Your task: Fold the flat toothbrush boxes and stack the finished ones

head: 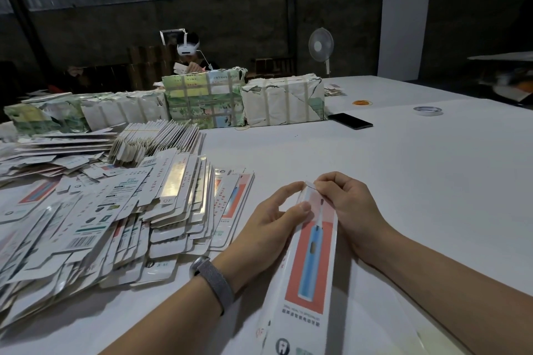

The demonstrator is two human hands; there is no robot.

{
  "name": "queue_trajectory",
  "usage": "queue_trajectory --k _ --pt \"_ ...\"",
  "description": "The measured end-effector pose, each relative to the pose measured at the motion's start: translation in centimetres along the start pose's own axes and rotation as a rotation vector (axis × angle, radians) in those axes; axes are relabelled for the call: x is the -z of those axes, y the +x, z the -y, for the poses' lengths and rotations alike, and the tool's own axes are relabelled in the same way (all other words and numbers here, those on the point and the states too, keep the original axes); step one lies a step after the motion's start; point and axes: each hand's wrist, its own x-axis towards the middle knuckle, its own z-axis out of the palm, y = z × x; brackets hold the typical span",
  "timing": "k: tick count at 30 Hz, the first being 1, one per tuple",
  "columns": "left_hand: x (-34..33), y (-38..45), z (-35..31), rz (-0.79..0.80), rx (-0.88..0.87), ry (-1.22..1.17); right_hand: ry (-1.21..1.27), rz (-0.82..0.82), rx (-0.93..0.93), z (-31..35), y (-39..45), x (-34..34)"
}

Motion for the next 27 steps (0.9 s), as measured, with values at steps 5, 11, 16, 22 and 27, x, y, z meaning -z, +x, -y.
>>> queue_trajectory --k 5,11,16,22,27 --pt "0.07 0.06 0.14 -0.021 -0.001 -0.007 0.007 -0.005 -0.007 0.12 -0.07 -0.04" --pt "-0.19 0.11 0.11 -0.063 -0.006 0.028 0.010 0.003 0.003 -0.03 0.00 -0.02" --pt "-0.35 0.15 0.08 -0.070 -0.009 0.058 0.044 0.020 0.025 -0.03 0.02 0.07" --pt "-0.38 0.07 -0.01 -0.045 -0.017 0.054 0.005 0.021 0.033 0.02 0.11 0.18" --pt "-0.31 0.04 -0.26 -0.025 -0.007 0.029 0.019 -0.002 -0.032 -0.07 0.31 0.39"
